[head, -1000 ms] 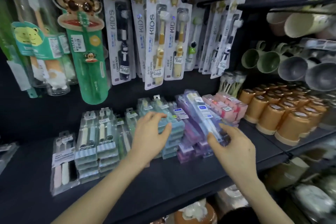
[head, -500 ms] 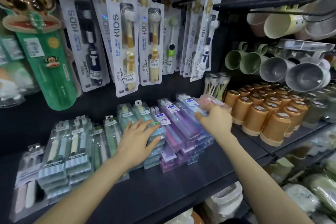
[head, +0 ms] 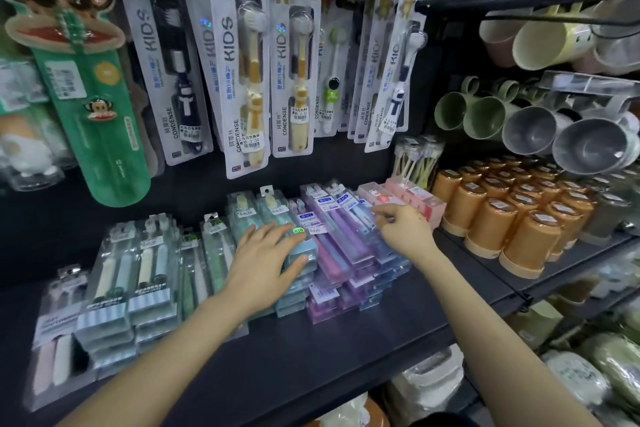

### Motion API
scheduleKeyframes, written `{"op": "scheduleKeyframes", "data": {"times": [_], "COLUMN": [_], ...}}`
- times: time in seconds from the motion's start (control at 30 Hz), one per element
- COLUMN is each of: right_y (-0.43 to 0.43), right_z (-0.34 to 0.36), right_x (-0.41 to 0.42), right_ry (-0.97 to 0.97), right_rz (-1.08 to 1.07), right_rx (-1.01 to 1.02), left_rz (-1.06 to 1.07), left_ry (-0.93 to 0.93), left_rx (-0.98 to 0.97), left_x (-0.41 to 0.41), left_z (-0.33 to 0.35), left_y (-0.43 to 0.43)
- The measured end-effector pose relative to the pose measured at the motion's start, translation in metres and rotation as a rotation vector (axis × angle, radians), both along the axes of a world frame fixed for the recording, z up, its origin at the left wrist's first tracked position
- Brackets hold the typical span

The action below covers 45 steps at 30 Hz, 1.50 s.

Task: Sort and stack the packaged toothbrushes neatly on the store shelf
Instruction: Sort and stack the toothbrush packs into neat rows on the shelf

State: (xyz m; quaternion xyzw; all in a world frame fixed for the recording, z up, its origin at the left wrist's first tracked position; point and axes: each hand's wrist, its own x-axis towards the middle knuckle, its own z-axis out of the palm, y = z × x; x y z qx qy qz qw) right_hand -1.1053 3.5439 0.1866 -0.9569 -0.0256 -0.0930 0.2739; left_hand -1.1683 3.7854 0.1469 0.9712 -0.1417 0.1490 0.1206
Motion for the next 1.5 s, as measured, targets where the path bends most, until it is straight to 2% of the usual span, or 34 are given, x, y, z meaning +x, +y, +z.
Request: {"op": "scheduleKeyframes", "data": {"times": [0.2, 0.43, 0.6, 0.8, 0.97, 1.1, 1.13, 1.2, 1.27, 1.3, 1.4, 1.5], "right_y": [-0.003, -0.005, -0.012, -0.016, -0.012, -0.01, -0.011, -0.012, -0.01, -0.008, -0.001, 0.006], "right_z": [0.0, 0.005, 0.007, 0.001, -0.005, -0.01, -0.012, -0.016, -0.019, -0.018, -0.011, -0.001], "right_x": [0.002, 0.01, 0.016, 0.017, 0.014, 0.012, 0.011, 0.011, 0.01, 0.01, 0.012, 0.003], "right_ry": [0.013, 0.028, 0.154, 0.188, 0.045, -0.047, -0.097, -0.199, -0.18, -0.128, -0.032, -0.087], "right_rz": [0.028, 0.015, 0.086, 0.103, 0.05, 0.03, 0.028, 0.07, 0.119, 0.122, 0.111, 0.059], "right_rx": [-0.047, -0.008, -0.016, 0.129, -0.023, -0.025, -0.08, -0.338, -0.556, -0.591, -0.54, -0.441], "left_rz": [0.002, 0.003, -0.005, -0.023, -0.04, -0.042, -0.04, -0.035, -0.032, -0.031, -0.029, -0.036], "left_ry": [0.004, -0.019, -0.039, -0.068, -0.083, -0.088, -0.088, -0.084, -0.081, -0.079, -0.066, -0.05], "left_rx": [0.023, 0.007, -0.021, -0.032, -0.057, -0.051, -0.05, -0.049, -0.04, -0.036, -0.033, -0.033], "left_x": [0.0, 0.0, -0.001, -0.001, -0.002, -0.001, -0.001, -0.001, -0.002, -0.002, -0.003, -0.003], "left_z": [-0.001, -0.002, -0.004, -0.004, -0.002, -0.002, -0.002, -0.003, -0.003, -0.003, -0.003, -0.001], "left_y": [0.002, 0.001, 0.0, 0.001, 0.004, 0.003, 0.003, 0.003, 0.004, 0.004, 0.005, 0.004]}}
